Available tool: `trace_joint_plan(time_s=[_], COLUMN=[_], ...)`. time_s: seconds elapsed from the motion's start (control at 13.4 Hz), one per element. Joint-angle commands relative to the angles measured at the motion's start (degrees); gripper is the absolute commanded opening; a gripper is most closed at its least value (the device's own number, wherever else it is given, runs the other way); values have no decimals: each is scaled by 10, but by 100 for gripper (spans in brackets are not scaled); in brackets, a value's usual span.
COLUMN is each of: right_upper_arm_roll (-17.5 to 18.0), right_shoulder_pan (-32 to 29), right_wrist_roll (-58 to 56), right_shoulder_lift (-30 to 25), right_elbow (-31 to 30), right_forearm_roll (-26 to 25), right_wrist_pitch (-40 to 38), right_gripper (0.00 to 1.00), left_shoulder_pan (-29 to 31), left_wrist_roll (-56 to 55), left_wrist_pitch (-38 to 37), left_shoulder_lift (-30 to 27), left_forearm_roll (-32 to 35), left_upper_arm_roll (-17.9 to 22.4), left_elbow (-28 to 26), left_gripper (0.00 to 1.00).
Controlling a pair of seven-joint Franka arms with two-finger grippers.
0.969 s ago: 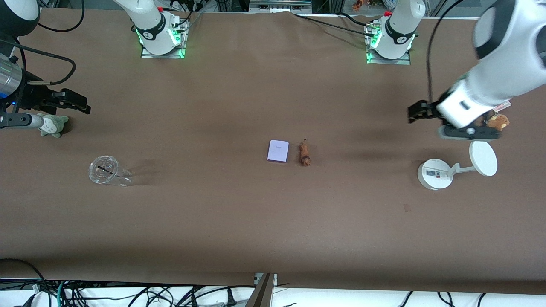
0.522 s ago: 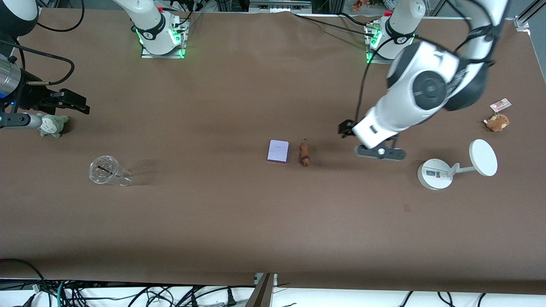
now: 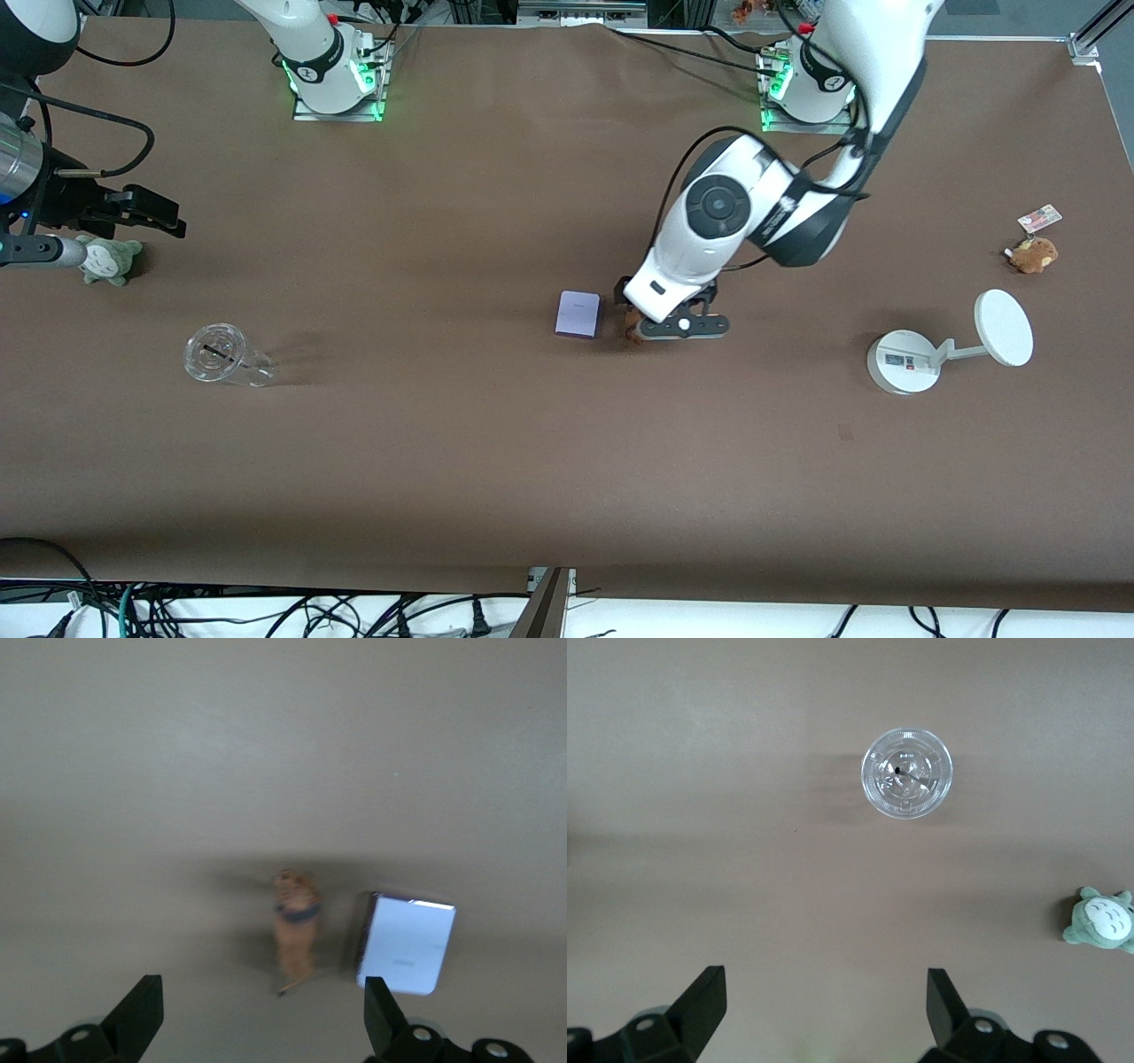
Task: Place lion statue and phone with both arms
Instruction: 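Reach the left gripper to the brown lion figurine and grasp it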
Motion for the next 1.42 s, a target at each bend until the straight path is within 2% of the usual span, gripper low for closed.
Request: trace_joint_plan(time_s=[0.0,0.22,0.52,0.6,0.75,0.82,0.89,1.12,1.34], right_upper_arm_roll=[0,-1,-6,-6,-7,-6,-6,-6,-6], right_shoulder_pan=[-5,-7,-7,-8,-15,-15,-13,-15,-14], right_wrist_roll=[-1,4,8,8,6,5,5,-1,6], right_shoulder_lift=[4,16,19,20,34,39,44,55,76], right_elbow=[12,12,12,11,11,10,11,11,11], right_forearm_roll=[-7,-9,-10,-10,-15,-15,-16,-21,-22], right_wrist_pitch=[-4,-5,9,10,1,0,-2,-6,-1], right_gripper=[100,100,100,100,100,100,100,100,100], left_shoulder_pan=[-17,-21,-34,-35,-33,-30,-27,-21,2], left_wrist_roll=[-32,-40,-78,-78,-78,-78,-77,-77,-68], left_wrist_pitch=[52,65,80,80,80,80,79,67,9], left_shoulder_lift=[59,85,116,122,122,122,119,97,55], left_forearm_roll=[17,75,109,109,116,116,116,116,116], left_upper_arm_roll=[5,4,5,5,5,5,5,5,4], left_elbow=[19,18,17,17,17,17,17,17,18], left_gripper=[100,100,100,94,48,38,31,20,18])
